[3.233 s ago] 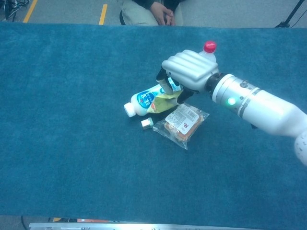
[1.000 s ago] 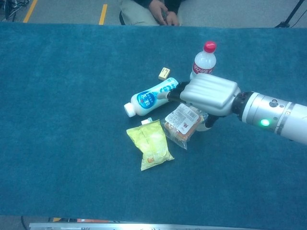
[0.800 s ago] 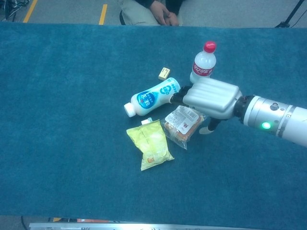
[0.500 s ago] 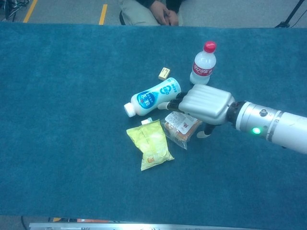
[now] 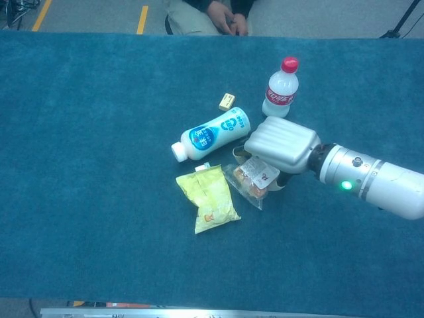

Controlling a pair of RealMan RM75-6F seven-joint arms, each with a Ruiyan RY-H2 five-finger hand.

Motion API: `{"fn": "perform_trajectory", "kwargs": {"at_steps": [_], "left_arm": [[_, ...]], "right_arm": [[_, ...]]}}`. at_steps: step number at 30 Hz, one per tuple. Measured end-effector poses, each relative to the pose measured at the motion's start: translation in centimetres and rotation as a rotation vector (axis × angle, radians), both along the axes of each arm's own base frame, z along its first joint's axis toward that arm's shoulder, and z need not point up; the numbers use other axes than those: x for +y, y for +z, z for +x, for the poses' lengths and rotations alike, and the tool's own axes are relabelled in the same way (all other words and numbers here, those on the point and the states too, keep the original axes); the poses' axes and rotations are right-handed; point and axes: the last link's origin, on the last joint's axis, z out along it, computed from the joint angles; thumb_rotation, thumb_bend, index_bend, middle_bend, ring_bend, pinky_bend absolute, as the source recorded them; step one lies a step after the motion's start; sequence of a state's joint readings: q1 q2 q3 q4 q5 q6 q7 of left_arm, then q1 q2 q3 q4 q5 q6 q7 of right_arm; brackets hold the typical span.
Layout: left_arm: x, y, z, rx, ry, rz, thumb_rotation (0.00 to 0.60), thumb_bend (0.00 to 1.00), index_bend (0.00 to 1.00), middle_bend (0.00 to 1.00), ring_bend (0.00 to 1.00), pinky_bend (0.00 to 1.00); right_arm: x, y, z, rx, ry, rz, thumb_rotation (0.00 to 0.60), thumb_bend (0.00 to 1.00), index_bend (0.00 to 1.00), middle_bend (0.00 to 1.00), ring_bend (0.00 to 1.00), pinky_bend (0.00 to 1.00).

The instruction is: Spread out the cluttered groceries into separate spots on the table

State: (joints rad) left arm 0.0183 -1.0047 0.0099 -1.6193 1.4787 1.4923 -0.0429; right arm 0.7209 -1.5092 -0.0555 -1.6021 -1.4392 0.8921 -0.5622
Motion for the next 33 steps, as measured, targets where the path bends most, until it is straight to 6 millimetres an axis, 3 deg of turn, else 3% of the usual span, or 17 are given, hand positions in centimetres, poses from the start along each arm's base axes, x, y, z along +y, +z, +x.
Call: {"fn": "perform_trajectory", "kwargs": {"at_steps": [7,17,27,33], "left_arm": [[0.1,0.1,-0.1,0.006,0.003,-0.001,0.6,0.44,0.38,0.34,0.27,0.2],[0.1,0.1,0.1,0.008,-0.001,-0.003,0.6,0.44,0.38,0.34,0.27,0.2],[-0.2,0.0,0.1,0.005,0.001,-0.003,0.6,0.44,0.38,0.34,0.27,0.2],[-0.2,0.1,0.2,0.007,0.0,0.001,0.6,0.44,0.38,0.34,0.27,0.2]], "right_arm": [[0.1,1.2,0.6,-0.064,-0.042,0.026,0.6,0.13,0.55,0.53,0.46,0.59],[2.4,4.5,2.8,-0.188,-0.048,0.135,0.6,0.13,0.55,0.53,0.46,0.6],[4.2,4.2,1.9,-0.109,-0.021,0.215,0.6,0.13,0.55,0.53,0.46,0.6],[4.6,3.3,1.6,-0.054,-0.005,0.248,0.6,0.07,0.33,0.4,0.37,0.58]]}}
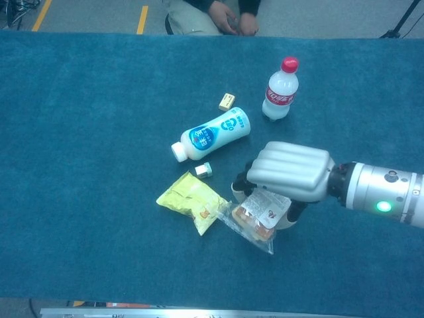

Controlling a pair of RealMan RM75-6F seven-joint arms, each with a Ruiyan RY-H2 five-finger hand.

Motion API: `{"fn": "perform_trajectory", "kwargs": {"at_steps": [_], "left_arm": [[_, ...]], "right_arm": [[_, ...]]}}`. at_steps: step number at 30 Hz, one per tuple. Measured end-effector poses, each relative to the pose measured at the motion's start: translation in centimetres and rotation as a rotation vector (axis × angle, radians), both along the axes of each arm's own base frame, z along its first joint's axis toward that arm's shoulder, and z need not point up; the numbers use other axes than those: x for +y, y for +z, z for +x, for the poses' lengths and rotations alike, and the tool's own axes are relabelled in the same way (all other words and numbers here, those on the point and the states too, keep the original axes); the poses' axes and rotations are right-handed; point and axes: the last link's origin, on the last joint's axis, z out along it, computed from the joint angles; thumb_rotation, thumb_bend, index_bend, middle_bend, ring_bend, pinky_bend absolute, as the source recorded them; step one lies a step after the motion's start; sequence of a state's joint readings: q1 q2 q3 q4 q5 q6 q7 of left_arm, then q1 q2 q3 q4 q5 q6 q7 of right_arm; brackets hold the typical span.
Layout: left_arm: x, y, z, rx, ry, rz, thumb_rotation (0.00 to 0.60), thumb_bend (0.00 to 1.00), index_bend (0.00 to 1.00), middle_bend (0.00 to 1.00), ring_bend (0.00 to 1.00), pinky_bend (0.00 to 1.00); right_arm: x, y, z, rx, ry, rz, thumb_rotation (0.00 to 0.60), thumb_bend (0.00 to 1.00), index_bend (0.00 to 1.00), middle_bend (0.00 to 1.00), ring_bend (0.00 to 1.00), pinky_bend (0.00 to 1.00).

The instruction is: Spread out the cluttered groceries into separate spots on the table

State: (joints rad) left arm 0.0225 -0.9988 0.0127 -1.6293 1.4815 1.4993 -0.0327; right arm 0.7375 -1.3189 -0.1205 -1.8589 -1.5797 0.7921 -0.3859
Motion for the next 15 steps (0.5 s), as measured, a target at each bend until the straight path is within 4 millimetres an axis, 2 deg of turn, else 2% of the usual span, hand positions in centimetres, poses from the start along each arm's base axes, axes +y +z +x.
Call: {"fn": "perform_trajectory", "kwargs": {"at_steps": [2,5,10,15], "left_arm": [[0.0,0.1,0.0,0.001,0.002,0.002,0.6,0.44,0.38,0.34,0.27,0.2],[-0.1,0.1,-0.1,0.002,0.006,0.003,0.6,0.44,0.38,0.34,0.27,0.2],[0.0,0.1,-0.1,0.001,0.002,0.002,0.6,0.44,0.38,0.34,0.27,0.2],[0.1,0.0,0.0,0.0,-0.004,-0.002,0.6,0.44,0.38,0.34,0.27,0.2]], "right_arm": [[0.1,-0.1,0.0,0.008,0.006,0.009,0.6,0.03,0.25,0.36,0.34,0.56],[0.2,0.0,0.2,0.006,0.01,0.01,0.6,0.01,0.19,0.32,0.32,0.54],[-0.2,0.6,0.7,-0.031,-0.007,-0.007,0.6,0.0,0.17,0.32,0.31,0.53],[-2.0,1.6,2.0,-0.109,-0.036,-0.079,0.6,0.0,0.17,0.32,0.31,0.53]]}}
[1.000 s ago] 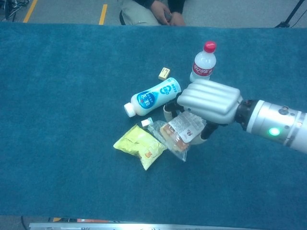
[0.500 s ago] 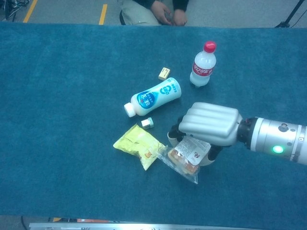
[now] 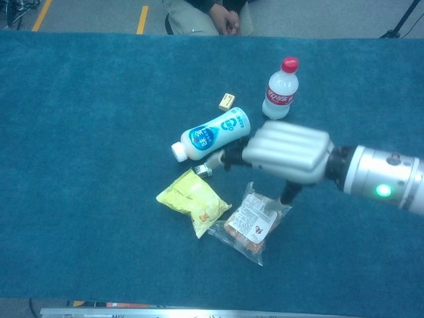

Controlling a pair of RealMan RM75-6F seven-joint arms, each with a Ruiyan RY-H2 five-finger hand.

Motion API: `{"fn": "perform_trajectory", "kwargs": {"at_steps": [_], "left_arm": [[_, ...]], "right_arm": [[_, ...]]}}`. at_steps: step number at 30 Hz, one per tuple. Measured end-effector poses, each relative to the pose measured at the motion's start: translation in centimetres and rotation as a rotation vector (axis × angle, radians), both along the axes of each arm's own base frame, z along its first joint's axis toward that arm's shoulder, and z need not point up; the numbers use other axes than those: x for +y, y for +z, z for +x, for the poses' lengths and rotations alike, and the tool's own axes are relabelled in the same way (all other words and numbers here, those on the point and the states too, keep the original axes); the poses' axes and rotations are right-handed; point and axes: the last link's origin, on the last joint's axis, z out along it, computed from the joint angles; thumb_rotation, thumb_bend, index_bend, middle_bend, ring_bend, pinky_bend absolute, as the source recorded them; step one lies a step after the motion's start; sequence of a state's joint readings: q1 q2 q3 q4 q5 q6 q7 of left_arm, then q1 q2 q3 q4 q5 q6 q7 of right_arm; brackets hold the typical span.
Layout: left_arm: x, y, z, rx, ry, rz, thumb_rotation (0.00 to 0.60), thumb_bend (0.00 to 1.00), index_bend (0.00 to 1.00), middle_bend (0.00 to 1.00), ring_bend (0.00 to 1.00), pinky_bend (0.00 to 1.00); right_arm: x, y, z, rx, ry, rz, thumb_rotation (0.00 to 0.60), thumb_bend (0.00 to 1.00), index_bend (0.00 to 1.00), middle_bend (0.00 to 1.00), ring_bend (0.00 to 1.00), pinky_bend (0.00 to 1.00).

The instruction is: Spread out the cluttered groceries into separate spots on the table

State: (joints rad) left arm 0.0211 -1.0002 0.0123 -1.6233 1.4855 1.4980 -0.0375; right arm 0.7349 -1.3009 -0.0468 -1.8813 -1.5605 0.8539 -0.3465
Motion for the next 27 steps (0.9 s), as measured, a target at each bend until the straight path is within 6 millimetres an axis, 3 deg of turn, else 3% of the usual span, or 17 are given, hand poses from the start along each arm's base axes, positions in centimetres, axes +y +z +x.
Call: {"fn": "perform_trajectory", "kwargs": {"at_steps": [9,17,27], "left_arm": [[-0.2,0.3,0.1,0.005,0.0,0.001,0.6,0.44,0.38,0.34,0.27,0.2],[-0.9,0.8,0.1,0.008,0.009,0.007,0.6,0.44,0.37,0.34,0.27,0.2],[-1.5,1.1,-0.1,0.006,0.028,0.012,0.6,0.44,0.37,0.34,0.27,0.2]], "right_arm": [[-4.2,-0.3,1.9,-0.042,-0.073,-0.113,0.6,0.0,0.16,0.31,0.27,0.45],[-7.1,-2.8,4.1,0.051,-0.06,-0.18,0.6,0.0,0.14,0.31,0.25,0.44],[-8.8,-5.7,5.5,0.162,-0.049,-0.228,0.6,0.0,0.13,0.3,0.25,0.44]]}}
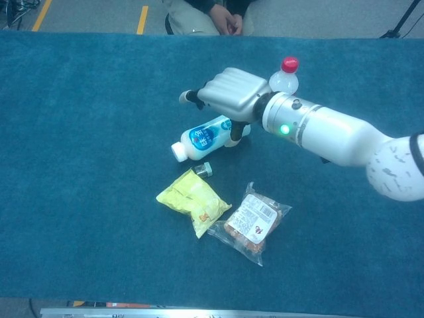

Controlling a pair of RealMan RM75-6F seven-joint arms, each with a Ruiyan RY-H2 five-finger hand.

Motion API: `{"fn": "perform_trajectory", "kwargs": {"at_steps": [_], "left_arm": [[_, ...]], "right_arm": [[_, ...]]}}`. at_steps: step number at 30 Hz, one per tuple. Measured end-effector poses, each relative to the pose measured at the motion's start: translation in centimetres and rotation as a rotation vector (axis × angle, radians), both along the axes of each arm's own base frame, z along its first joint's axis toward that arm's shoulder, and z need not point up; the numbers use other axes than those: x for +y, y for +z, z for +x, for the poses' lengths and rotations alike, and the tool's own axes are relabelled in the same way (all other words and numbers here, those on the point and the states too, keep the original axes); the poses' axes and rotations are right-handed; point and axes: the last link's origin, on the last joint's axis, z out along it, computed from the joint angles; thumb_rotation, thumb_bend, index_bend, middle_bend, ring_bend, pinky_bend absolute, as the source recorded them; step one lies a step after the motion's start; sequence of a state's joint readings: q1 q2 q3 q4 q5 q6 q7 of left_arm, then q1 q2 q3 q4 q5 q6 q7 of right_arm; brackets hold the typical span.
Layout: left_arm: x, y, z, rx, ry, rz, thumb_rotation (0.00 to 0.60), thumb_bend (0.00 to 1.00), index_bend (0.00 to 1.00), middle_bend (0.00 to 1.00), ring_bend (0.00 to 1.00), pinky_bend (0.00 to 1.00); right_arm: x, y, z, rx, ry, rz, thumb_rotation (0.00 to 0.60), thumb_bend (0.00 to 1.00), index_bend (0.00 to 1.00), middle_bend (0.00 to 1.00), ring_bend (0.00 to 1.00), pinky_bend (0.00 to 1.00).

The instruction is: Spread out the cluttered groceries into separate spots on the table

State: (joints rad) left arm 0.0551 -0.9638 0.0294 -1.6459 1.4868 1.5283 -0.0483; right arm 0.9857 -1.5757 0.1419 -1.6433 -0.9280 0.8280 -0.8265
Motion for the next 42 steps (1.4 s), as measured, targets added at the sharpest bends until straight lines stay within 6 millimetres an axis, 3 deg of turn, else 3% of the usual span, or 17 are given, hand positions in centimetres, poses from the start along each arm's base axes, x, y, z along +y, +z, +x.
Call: {"fn": "perform_trajectory", "kwargs": {"at_steps": [24,28,35,42], "left_arm": [[-0.2,-0.1,-0.4,-0.011,0.016,-0.001,0.6,0.44,0.37,0.34,0.27,0.2],[-0.3,0.0,-0.5,-0.014,0.019,0.0,0.6,0.44,0.37,0.34,0.27,0.2],[-0.3,0.0,-0.7,-0.018,0.023,-0.002,0.6,0.44,0.37,0.34,0.27,0.2],[-0.4,0.1,-0.9,-0.021,0.028,0.001,0.6,0.44,0.37,0.34,0.27,0.2]], "right_arm": [[-0.9,-4.1,-0.3,0.198,0.077,-0.074,0.6,0.0,0.14,0.3,0.24,0.42],[-0.9,-4.7,-0.2,0.207,0.081,-0.082,0.6,0.0,0.26,0.35,0.28,0.42],[-0.9,-5.4,0.0,0.196,0.092,-0.118,0.6,0.05,0.57,0.51,0.46,0.49],[-0.9,-5.4,0.3,0.146,0.091,-0.133,0.6,0.07,0.65,0.59,0.57,0.59]]}}
